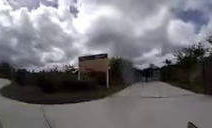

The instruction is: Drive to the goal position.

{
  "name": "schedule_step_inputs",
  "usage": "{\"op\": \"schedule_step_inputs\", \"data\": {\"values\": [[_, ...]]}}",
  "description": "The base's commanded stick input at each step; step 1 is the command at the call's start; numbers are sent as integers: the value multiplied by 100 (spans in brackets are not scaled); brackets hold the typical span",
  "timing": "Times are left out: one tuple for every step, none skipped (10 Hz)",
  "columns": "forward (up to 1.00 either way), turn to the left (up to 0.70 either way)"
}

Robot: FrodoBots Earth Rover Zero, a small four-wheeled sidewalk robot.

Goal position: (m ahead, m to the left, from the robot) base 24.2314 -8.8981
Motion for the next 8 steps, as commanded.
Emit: {"op": "schedule_step_inputs", "data": {"values": [[70, 1], [68, 1], [65, -5], [62, -10], [60, -12], [60, -12], [60, -12], [60, -12]]}}
